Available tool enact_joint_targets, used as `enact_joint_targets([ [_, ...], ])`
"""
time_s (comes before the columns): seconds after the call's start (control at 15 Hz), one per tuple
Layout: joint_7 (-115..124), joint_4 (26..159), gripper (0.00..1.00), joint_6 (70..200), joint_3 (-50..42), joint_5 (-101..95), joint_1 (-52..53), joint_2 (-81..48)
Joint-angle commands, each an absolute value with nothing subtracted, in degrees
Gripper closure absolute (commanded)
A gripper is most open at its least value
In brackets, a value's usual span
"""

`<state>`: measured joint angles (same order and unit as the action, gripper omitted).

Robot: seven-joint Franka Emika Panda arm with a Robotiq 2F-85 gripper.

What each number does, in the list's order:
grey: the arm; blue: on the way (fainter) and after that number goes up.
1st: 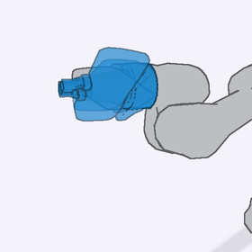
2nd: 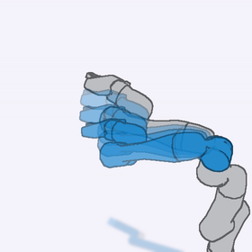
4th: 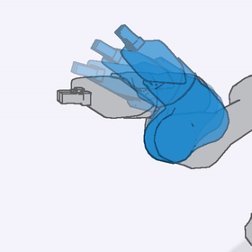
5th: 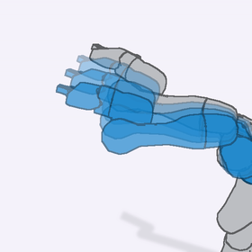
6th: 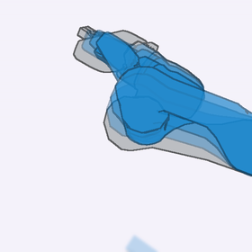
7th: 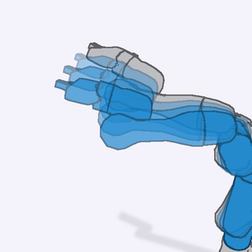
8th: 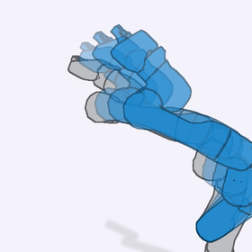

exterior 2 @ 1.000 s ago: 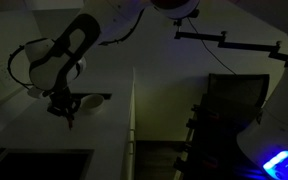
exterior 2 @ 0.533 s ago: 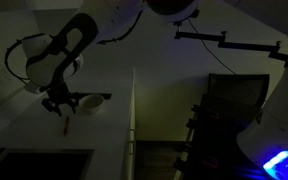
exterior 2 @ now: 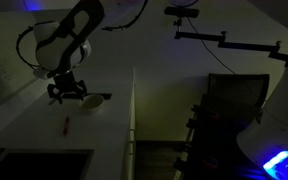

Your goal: Remove the marker from the bowl and put it on the table

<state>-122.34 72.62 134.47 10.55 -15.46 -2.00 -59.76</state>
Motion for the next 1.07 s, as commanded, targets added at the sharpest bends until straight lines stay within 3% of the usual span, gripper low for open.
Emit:
enact_joint_targets([
  [0.0, -122.2, 83.8, 0.00, 139.6, 11.1, -14.0, -3.9, -52.6],
  [1.0, -110.8, 105.9, 0.00, 142.1, 10.7, -11.1, -6.4, -34.6],
])
